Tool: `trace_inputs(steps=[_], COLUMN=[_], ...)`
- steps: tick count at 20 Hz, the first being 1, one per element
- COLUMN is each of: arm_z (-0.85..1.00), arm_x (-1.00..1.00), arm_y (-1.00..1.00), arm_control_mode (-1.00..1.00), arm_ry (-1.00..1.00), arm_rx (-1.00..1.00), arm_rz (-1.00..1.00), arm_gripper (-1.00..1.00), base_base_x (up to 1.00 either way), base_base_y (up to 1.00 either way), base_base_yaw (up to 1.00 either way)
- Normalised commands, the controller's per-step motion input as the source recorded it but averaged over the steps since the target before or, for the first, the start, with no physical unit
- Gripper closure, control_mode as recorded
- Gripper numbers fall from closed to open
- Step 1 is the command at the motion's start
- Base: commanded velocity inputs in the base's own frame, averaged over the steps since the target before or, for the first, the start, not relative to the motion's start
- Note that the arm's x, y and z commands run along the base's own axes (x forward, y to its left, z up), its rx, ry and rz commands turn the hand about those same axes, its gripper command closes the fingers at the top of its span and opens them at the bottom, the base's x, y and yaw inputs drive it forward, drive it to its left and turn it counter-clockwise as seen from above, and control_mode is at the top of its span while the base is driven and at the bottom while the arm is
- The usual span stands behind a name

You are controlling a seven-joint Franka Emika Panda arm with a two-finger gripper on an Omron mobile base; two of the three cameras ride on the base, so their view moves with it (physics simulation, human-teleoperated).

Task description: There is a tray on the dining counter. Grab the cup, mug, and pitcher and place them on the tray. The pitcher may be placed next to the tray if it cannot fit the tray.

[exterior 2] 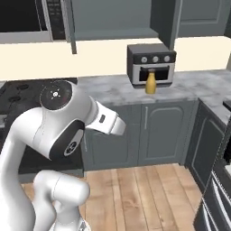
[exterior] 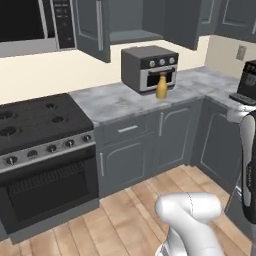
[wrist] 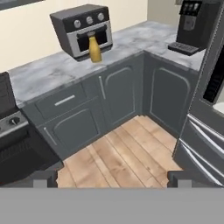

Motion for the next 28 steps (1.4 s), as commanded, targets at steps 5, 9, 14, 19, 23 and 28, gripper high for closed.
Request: trace_inputs(steps=[5,9,14,19,23,28], arm_z=[0.00,0.00,0.00,0.00,0.00,0.00], arm_x=[0.00,0.00,0.00,0.00,0.00,0.00], arm_y=[0.00,0.00,0.00,0.00,0.00,0.00], arm_control_mode=[1.00,1.00,1.00,1.00,1.00,1.00], arm_ry=[0.00,0.00,0.00,0.00,0.00,0.00], arm_rx=[0.00,0.00,0.00,0.00,0.00,0.00], arm_rz=[0.00,0.00,0.00,0.00,0.00,0.00], arm_gripper=[-1.00,-1.00,-1.00,-1.00,-1.00,-1.00], base_base_x=[1.00,1.00,1.00,1.00,1.00,1.00], base_base_y=[-0.71,-0.17,0.76,-0.14,-0.17,0.26], base_base_yaw=[0.00,0.00,0.00,0.01,0.03,0.00])
